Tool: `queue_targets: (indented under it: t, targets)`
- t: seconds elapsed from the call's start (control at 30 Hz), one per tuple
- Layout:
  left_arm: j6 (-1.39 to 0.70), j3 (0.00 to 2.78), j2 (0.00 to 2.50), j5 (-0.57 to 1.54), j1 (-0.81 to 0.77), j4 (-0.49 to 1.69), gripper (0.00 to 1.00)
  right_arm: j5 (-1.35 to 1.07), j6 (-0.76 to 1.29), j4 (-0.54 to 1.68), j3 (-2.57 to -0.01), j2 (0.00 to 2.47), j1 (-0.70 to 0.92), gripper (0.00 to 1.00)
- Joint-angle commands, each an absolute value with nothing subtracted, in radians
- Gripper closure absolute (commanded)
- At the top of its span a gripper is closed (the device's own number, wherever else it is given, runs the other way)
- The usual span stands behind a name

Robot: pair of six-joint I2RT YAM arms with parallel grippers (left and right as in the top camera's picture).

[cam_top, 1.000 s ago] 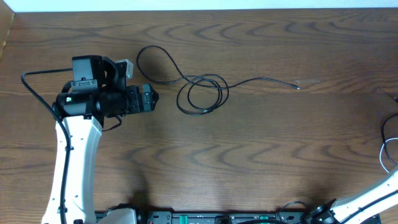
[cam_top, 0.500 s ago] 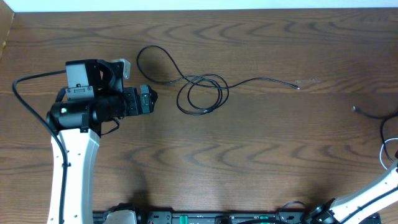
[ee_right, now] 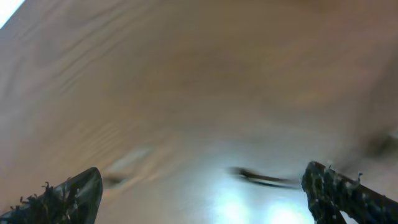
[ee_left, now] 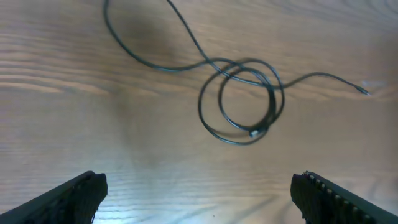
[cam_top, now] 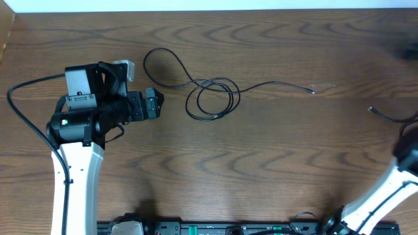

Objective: Untangle cables
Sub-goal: 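Move the right gripper left over the central cable loop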

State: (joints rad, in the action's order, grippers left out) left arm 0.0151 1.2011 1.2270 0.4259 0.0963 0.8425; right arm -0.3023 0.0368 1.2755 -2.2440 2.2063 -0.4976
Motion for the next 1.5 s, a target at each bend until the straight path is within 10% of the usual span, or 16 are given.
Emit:
queue_targets:
  t: [0.0, 0.5, 1.47]
  targets:
    - [-0.047, 1.196, 1.219, 0.337, 0.1, 0.825, 0.0, -0.343, -0.06, 1.288, -2.26, 2.196, -0.295, 0.01]
    - [-0.121, 1.196, 1.222, 0.32, 0.18, 0.76, 0.0, -0.126, -0.092, 1.153, -2.249, 2.305, 0.299, 0.01]
    - [-0.046, 1.196, 1.242, 0.374, 0.234, 0.749, 0.02, -0.195, -0.147, 1.055, -2.247, 2.542, 0.436, 0.01]
